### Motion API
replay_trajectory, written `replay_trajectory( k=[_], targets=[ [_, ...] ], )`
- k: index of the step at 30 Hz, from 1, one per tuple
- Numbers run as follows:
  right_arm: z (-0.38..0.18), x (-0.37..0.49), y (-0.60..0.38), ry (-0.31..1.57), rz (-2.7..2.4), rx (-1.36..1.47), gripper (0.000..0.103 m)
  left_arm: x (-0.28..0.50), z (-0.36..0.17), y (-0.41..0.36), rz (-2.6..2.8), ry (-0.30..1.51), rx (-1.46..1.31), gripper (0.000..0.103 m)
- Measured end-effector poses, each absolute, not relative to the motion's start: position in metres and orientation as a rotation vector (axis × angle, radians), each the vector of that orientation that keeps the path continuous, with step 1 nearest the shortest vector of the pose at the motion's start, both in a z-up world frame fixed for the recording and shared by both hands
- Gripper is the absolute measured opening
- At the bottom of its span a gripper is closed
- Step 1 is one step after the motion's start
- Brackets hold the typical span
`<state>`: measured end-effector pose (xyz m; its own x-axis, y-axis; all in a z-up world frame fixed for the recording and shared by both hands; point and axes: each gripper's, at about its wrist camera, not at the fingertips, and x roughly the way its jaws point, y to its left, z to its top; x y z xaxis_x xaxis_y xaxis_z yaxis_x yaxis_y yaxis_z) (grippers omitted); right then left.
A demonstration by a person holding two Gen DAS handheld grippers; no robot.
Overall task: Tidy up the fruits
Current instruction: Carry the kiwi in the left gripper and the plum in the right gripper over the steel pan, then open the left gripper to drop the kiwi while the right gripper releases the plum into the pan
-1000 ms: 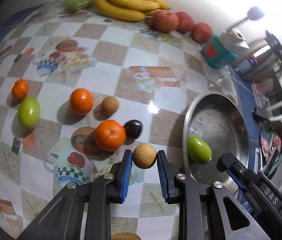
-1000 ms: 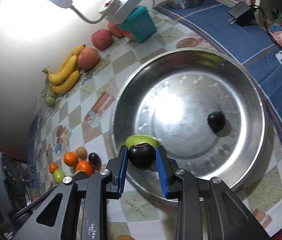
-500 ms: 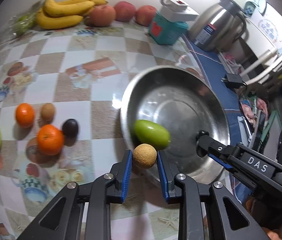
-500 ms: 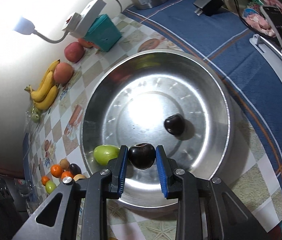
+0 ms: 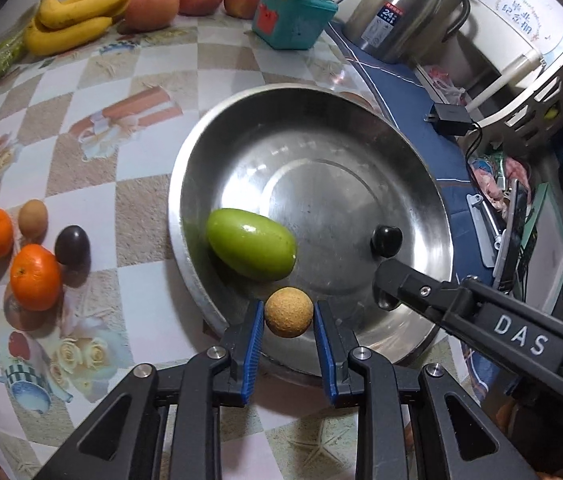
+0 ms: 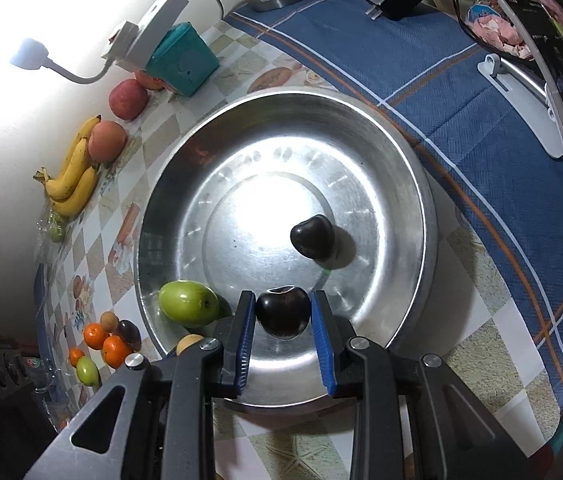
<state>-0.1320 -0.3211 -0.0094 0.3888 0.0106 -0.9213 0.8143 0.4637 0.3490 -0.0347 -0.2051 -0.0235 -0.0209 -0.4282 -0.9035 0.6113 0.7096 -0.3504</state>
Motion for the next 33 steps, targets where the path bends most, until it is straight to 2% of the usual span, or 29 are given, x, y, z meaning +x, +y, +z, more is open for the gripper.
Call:
replay_trajectory(
  k=[22,33],
  targets=[
    [-0.019,-0.129,-0.32,1.104,-0.64,0.965,0.03,-0.035,-0.025,-0.207,-0.831,1.354,0.17,0.03],
    [-0.015,-0.129,-0.321,1.092,-0.643,0.961,0.035,-0.037,-0.017,-0.204,-0.835,1.336,0.165,0.043]
  ],
)
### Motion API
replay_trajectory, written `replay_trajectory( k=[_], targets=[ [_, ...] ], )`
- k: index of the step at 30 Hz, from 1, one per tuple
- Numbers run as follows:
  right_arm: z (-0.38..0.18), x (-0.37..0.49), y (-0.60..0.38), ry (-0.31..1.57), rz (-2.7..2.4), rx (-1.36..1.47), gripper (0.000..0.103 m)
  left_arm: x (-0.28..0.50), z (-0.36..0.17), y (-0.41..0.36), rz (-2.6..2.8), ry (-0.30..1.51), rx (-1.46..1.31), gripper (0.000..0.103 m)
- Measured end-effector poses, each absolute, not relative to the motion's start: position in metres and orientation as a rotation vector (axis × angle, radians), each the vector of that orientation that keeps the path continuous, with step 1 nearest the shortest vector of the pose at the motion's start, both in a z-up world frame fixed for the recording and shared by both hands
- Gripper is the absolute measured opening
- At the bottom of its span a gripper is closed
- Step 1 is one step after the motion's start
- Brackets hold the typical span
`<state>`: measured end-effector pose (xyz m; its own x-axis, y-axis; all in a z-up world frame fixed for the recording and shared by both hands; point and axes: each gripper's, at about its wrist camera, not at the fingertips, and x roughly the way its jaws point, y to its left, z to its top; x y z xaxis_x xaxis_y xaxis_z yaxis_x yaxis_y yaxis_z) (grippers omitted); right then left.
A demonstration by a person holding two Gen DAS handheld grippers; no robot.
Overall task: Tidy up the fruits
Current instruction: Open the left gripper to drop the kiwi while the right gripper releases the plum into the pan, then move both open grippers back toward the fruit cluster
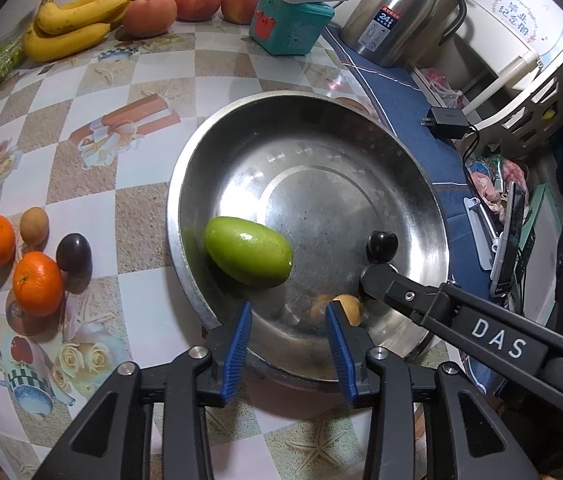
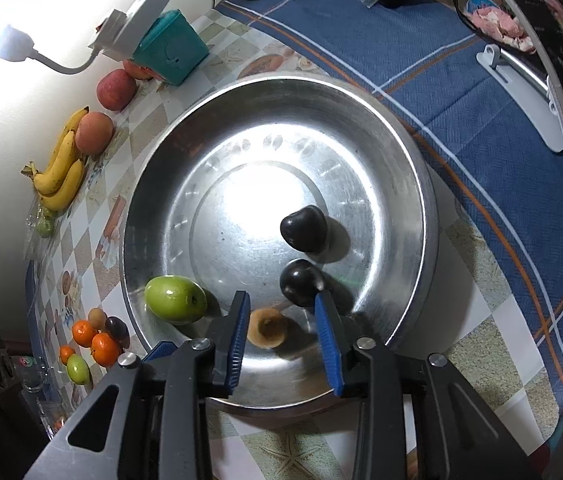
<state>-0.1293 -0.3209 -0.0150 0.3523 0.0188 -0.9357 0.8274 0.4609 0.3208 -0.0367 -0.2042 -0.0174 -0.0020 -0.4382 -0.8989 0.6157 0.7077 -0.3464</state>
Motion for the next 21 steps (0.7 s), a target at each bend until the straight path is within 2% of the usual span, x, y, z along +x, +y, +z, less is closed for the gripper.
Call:
replay_trajectory(
  k=[3,14,21],
  targets=[
    [-0.009,-0.13,-0.321,1.073,-0.641,0.95,0.035,-0.035,-0.012,-0.201,-0.834,1.328,0.146,0.045],
    [0.017,-0.129,-0.318,0.98,-0.628,0.877,0.035,-0.009,0.002,-0.173,-0.714,1.305,0.097,0.066],
    [0.013,-0.119,-0.309,1.014,-0.602,0.846,0.035,0.017,-0.003,-0.142,-0.553,1.343,0.051,0.067]
  ],
)
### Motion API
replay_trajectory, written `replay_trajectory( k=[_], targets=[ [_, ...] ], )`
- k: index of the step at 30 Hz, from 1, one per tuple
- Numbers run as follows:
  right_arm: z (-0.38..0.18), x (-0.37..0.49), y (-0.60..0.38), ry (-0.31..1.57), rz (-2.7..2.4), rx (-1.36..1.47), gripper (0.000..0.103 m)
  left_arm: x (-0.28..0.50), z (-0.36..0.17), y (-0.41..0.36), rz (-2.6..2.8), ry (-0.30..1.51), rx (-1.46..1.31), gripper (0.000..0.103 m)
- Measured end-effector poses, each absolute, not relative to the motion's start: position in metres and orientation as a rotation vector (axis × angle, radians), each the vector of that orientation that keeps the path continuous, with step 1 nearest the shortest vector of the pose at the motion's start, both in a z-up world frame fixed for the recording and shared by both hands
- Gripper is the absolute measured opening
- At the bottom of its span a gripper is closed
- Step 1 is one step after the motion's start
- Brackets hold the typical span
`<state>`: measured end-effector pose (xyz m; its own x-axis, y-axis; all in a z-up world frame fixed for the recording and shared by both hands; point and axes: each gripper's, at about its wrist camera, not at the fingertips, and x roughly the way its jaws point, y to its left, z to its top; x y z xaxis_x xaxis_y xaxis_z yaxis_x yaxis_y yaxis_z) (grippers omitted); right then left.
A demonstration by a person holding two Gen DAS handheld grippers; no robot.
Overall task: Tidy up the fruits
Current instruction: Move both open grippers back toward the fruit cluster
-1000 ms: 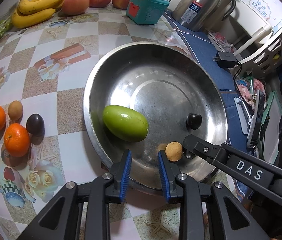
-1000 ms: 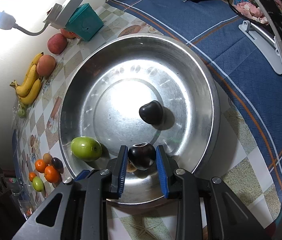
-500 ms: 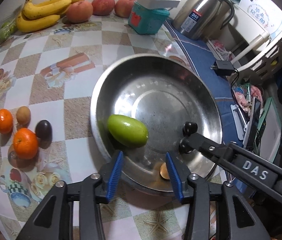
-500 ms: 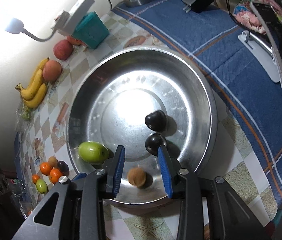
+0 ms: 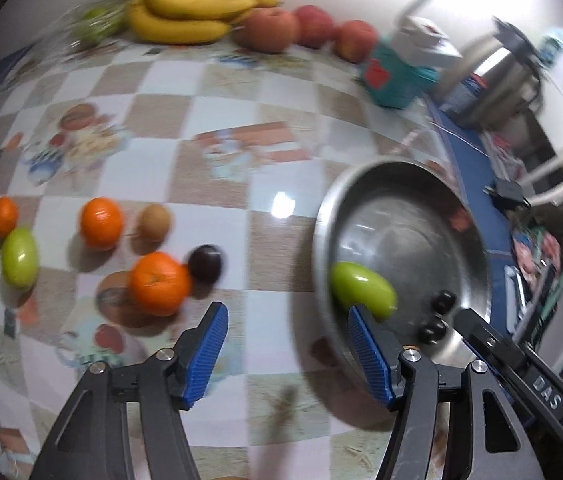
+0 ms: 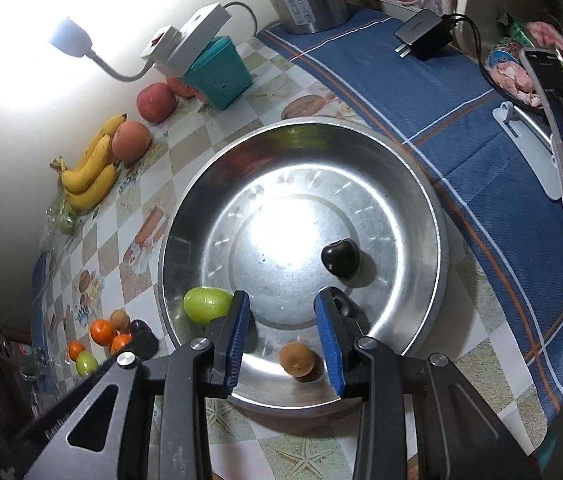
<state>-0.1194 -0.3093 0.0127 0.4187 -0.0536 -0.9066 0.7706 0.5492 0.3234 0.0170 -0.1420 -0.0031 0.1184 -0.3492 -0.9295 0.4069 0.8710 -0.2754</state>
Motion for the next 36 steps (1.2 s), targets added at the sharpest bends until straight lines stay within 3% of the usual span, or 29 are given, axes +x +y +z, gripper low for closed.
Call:
replay_trajectory(
  k=[15,16,18,22,28,31,36],
  targets=[
    [0.009,-0.104,-0.292,1.068,-0.56,0.759,0.036,0.044,-0.006,-0.1,-0.361,1.348,-0.04,0.08],
    [0.008,-0.103,-0.291,1.073,-0.561,0.754,0.038,0.043,-0.005,-0.098,-0.358,1.355,-0.046,0.083],
    [0.008,-0.101,-0.29,1.08,-0.565,0.742,0.056,0.044,-0.008,-0.097,-0.352,1.368,-0.055,0.089],
    [0.01,-0.097,-0.286,1.081,-0.562,0.695,0.064,0.043,-0.012,-0.097,-0.328,1.379,-0.04,0.103],
    [0.007,-0.094,-0.284,1.088,-0.559,0.663,0.069,0.041,-0.024,-0.096,-0.286,1.411,-0.025,0.103],
    [0.004,-0.092,-0.284,1.1,-0.567,0.653,0.084,0.041,-0.029,-0.094,-0.26,1.426,-0.028,0.103],
    [0.004,-0.091,-0.282,1.102,-0.565,0.638,0.085,0.041,-0.031,-0.091,-0.234,1.421,-0.036,0.103]
  ],
)
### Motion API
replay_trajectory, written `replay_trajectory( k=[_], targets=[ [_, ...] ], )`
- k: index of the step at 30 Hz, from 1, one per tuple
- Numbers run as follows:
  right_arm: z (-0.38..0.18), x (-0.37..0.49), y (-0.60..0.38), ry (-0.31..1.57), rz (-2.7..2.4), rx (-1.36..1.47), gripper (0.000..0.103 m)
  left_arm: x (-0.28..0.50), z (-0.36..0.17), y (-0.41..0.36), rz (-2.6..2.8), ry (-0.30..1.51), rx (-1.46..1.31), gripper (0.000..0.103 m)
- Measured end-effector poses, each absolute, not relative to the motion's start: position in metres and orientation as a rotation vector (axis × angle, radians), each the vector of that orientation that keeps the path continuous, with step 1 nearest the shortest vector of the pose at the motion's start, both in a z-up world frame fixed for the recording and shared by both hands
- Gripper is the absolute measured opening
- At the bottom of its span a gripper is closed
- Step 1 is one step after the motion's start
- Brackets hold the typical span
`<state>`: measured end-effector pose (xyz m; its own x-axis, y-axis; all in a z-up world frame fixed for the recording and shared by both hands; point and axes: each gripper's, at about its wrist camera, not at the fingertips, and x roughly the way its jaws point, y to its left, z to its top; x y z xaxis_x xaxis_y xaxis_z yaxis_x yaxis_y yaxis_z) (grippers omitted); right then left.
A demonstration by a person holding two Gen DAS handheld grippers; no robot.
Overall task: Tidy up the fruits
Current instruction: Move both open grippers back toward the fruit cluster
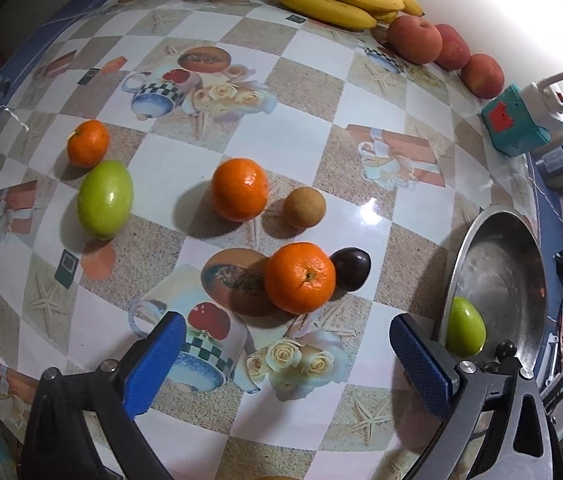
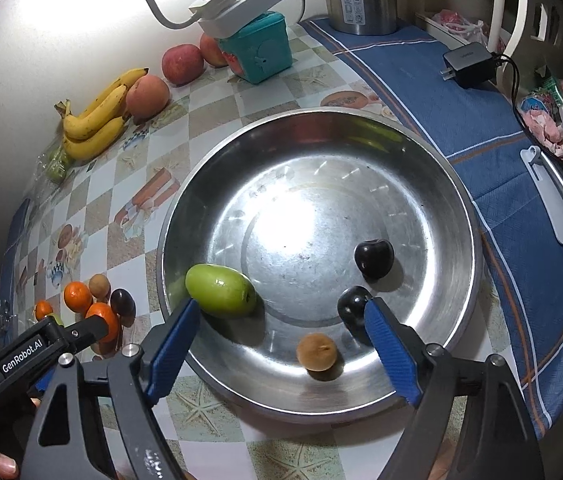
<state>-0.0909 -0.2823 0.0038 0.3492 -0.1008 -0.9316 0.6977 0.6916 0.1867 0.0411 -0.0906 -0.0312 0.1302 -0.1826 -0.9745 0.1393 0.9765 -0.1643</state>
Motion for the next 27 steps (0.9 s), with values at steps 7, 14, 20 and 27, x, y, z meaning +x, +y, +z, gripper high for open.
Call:
replay_trajectory(
  k=[7,14,20,27],
  targets=[
    [0.004,-0.088,-0.279,1.103,-0.555,0.605,0.093,0.041,-0.031,-0.083,-0.205,1.397,-0.035,0.103],
    [0.004,-0.086,-0.277,1.099,-0.554,0.594,0.103,0.041,-0.024,-0.08,-0.189,1.346,-0.009,0.103],
    [0.006,-0.084,-0.274,1.078,-0.542,0.58,0.103,0.046,-0.009,-0.083,-0.211,1.282,0.031,0.103],
    [0.006,-0.079,-0.266,1.067,-0.518,0.559,0.103,0.066,0.007,-0.061,-0.205,1.225,-0.011,0.103]
  ],
)
